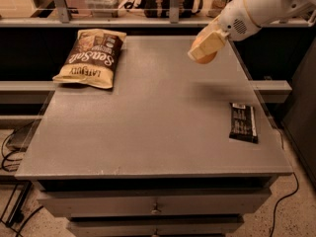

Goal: Move orange near brown chip bag

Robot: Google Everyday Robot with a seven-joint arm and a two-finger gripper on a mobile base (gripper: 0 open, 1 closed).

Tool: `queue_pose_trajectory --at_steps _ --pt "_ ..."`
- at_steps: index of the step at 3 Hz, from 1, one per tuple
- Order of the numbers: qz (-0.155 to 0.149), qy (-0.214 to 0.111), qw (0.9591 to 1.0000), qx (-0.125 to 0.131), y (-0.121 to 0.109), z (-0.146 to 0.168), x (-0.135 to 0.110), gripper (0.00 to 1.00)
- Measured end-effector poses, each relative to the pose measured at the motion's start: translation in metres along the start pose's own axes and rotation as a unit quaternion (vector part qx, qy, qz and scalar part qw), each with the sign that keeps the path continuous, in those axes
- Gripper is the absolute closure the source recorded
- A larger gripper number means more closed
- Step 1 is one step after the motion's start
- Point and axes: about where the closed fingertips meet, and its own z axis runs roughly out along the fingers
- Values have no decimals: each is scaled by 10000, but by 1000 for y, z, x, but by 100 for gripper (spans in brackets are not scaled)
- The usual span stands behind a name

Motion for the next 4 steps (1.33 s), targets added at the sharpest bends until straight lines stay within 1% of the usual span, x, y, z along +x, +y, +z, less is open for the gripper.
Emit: queue_pose_trajectory --at_steps 1,2,3,4 --pt "72 -419 9990 -171 8 22 -11 100" --pt "14 -974 9935 -585 22 62 -39 100" --pt "114 -1358 9879 -738 33 100 -60 100" --pt "264 -1552 9849 -715 37 141 -74 81"
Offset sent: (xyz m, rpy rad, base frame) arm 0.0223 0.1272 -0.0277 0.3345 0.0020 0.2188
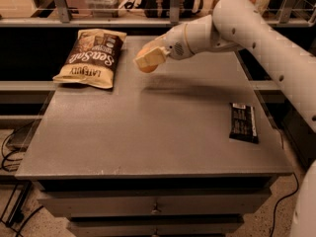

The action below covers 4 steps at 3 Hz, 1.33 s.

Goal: Move orange near brown chip bag

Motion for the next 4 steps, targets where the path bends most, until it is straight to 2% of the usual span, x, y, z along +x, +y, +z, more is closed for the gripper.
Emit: queue_pose_trajectory --at_steps 2,3,4 --pt "194 -198 9996 -57 -12 67 0 35" --pt "225 -298 9992 -172 -13 92 -6 11" --pt "224 -293 9991 -191 -12 94 -6 0"
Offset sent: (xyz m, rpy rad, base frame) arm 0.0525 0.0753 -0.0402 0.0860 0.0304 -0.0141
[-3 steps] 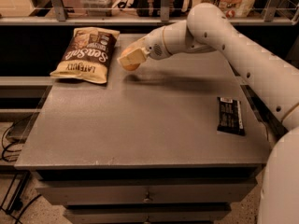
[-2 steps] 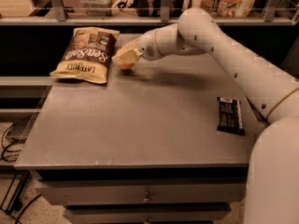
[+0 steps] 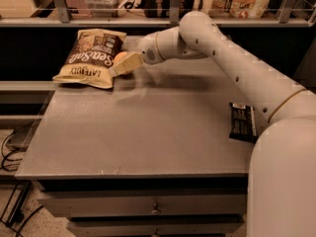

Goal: Move orange near brown chip bag

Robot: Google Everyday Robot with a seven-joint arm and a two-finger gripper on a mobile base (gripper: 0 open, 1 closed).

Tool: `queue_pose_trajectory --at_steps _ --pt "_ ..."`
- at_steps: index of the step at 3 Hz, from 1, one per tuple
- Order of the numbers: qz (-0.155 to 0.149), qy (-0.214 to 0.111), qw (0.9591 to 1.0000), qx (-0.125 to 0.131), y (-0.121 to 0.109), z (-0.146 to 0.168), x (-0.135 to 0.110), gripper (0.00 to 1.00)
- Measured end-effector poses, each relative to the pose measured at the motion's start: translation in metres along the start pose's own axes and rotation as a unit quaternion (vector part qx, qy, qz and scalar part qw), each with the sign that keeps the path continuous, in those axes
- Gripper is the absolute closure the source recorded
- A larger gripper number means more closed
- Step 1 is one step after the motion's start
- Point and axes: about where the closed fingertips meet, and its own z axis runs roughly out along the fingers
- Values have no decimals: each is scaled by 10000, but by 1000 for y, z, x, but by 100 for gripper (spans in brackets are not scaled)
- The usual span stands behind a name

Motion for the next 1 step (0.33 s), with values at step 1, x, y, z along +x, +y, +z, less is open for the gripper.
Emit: queue_pose_trajectory --at_steps 1 --pt "0 0 10000 -1 0 0 0 0"
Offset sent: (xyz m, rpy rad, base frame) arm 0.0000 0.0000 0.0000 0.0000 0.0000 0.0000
